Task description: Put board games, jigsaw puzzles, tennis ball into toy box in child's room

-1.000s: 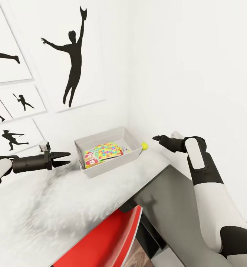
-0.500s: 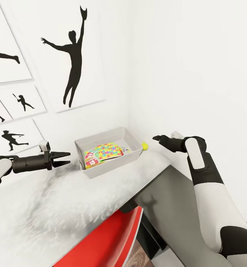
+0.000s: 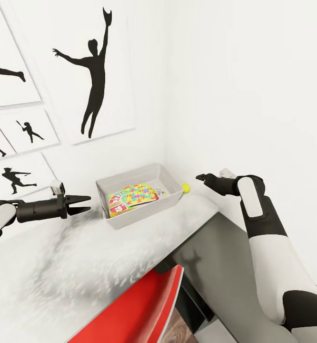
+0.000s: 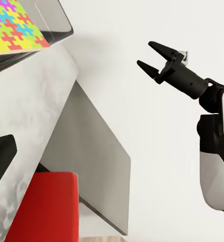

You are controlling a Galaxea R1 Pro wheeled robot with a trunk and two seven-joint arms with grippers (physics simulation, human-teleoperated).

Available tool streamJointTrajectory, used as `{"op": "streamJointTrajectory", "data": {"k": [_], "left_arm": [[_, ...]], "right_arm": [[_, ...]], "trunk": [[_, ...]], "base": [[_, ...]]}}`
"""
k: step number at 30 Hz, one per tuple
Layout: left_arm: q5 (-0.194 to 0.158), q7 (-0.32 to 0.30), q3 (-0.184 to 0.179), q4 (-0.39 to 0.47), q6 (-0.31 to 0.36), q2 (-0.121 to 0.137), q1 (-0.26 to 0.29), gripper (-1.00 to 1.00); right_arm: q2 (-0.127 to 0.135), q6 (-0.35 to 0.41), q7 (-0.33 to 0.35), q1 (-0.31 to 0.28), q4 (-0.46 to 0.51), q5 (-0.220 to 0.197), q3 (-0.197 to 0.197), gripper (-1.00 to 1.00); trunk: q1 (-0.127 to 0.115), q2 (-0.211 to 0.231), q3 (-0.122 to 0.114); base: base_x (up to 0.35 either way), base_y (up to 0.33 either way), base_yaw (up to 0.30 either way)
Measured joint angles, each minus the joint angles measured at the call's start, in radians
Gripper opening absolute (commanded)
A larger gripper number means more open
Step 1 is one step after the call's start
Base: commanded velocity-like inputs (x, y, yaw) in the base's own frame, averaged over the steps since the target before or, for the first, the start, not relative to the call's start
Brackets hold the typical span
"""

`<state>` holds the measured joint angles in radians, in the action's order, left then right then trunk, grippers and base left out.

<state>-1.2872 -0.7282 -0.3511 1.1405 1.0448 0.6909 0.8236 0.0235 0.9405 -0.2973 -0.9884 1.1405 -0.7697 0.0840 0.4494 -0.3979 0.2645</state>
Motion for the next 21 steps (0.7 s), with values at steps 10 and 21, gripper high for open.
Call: {"op": "streamJointTrajectory", "data": {"k": [10, 21], "left_arm": [[0.000, 0.000, 0.002, 0.000, 0.000, 0.001, 0.000, 1.00], [0.005, 0.001, 0.013, 0.000, 0.000, 0.023, 0.000, 1.00]], "right_arm": [[0.000, -0.001, -0.002, -0.001, 0.000, 0.004, 0.000, 1.00], [-0.002, 0.086, -0.179, -0.072, -0.065, 0.011, -0.006, 1.00]], "trunk": [[0.000, 0.000, 0.000], [0.000, 0.000, 0.000]], "base": [[0.000, 0.000, 0.000], [0.000, 0.000, 0.000]]}}
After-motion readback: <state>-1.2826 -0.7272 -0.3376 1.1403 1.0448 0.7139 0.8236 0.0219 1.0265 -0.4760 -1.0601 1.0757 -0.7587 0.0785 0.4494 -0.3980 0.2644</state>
